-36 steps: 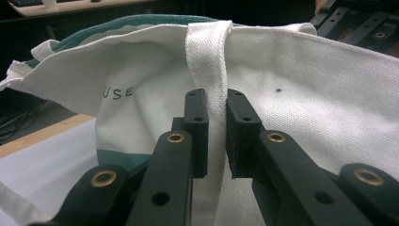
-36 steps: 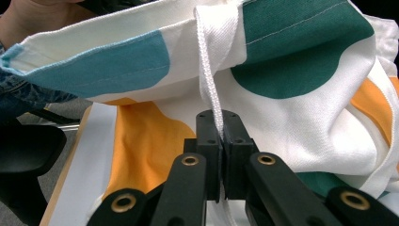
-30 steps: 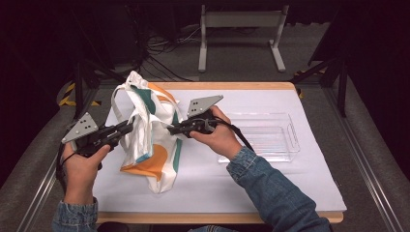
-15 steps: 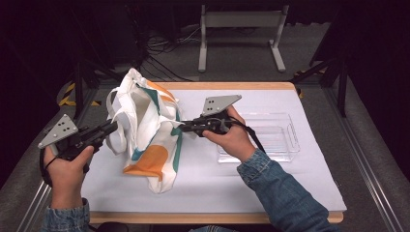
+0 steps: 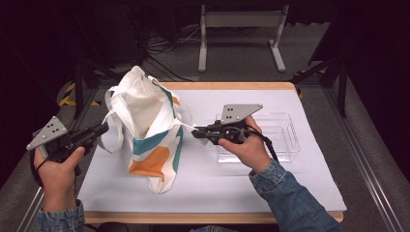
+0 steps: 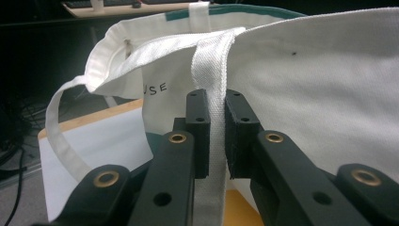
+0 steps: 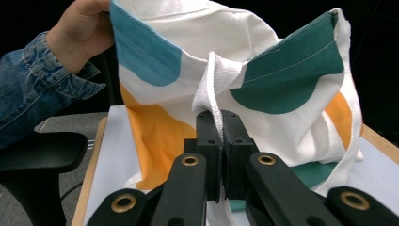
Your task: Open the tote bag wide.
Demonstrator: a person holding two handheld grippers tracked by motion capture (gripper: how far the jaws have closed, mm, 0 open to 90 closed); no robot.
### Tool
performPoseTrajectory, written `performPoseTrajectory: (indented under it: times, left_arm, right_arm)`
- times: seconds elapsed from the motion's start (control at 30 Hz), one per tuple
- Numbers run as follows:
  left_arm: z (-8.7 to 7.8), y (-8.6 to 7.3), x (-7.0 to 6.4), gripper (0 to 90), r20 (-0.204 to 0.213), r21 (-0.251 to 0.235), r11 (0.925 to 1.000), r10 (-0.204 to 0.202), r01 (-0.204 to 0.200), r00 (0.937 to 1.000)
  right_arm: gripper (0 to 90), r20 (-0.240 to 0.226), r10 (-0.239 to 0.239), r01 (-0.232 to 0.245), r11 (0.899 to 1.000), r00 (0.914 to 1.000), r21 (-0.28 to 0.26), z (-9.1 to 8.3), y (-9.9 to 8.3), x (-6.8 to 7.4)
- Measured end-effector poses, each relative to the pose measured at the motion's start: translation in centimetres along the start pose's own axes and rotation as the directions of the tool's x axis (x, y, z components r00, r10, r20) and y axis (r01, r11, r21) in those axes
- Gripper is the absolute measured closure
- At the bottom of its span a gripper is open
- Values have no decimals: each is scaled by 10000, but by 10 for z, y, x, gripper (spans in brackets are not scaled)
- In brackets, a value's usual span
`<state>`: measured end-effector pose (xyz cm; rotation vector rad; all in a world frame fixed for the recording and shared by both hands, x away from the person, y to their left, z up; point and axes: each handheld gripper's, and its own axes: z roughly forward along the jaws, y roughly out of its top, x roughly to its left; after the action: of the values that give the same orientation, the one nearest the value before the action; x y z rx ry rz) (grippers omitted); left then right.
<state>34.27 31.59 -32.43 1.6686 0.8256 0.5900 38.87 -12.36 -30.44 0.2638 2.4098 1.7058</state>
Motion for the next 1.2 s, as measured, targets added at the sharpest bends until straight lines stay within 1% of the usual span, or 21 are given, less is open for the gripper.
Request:
performPoseTrajectory:
  times: [0.2,0.27,0.37,0.43,0.47,0.53,0.63,0.73,0.83,0.93,1.0,1.1,1.13,1.2]
  left_arm:
    - [-8,-1,7,822,-191,99,9999,-104,106,9998]
    - [-11,-5,12,822,-276,85,9995,-308,311,9991]
    - [-10,-9,15,822,-267,326,9985,-429,437,9987]
    - [-10,-10,16,822,-309,352,9983,-459,470,9985]
    - [-11,-10,17,822,-480,401,9980,-463,482,9978]
    - [-13,-10,19,822,-595,306,9977,-580,599,9965]
    - [-15,-10,19,822,-692,198,9976,-648,663,9955]
    - [-15,-10,20,822,-670,192,9973,-696,710,9953]
    - [-12,-11,19,822,-447,259,9969,-725,737,9964]
    - [-8,-11,17,821,-232,466,9971,-596,606,9980]
    - [-7,-10,16,821,-217,494,9971,-577,587,9981]
    - [-9,-11,17,821,-256,523,9964,-650,663,9976]
    - [-9,-11,18,821,-389,588,9958,-680,702,9969]
    - [-10,-13,20,821,-899,919,9931,-651,734,9938]
  right_arm:
    - [877,37,80,-80,9999,10000,68,-8,-8,7]
    - [877,20,122,-122,9999,9999,104,-10,-11,9]
    - [876,33,120,-121,9997,9999,222,-12,-17,13]
    - [877,14,152,-152,9996,9999,255,-12,-18,14]
    - [877,27,153,-154,9995,9999,282,-12,-20,14]
    - [876,67,201,-203,9993,9998,316,-14,-24,16]
    - [876,100,308,-311,9990,9995,315,-17,-28,16]
    - [876,114,355,-359,9989,9993,306,-21,-31,17]
    - [876,138,360,-364,9989,9993,288,-24,-32,19]
    - [876,107,349,-353,9986,9993,383,-24,-34,21]
    - [877,49,393,-395,9979,9992,507,-23,-37,22]
    - [876,7,503,-503,9968,9987,629,-22,-43,22]
    - [876,2,529,-528,9963,9986,679,-21,-45,22]
    - [877,-29,640,-637,9953,9979,730,-21,-50,22]
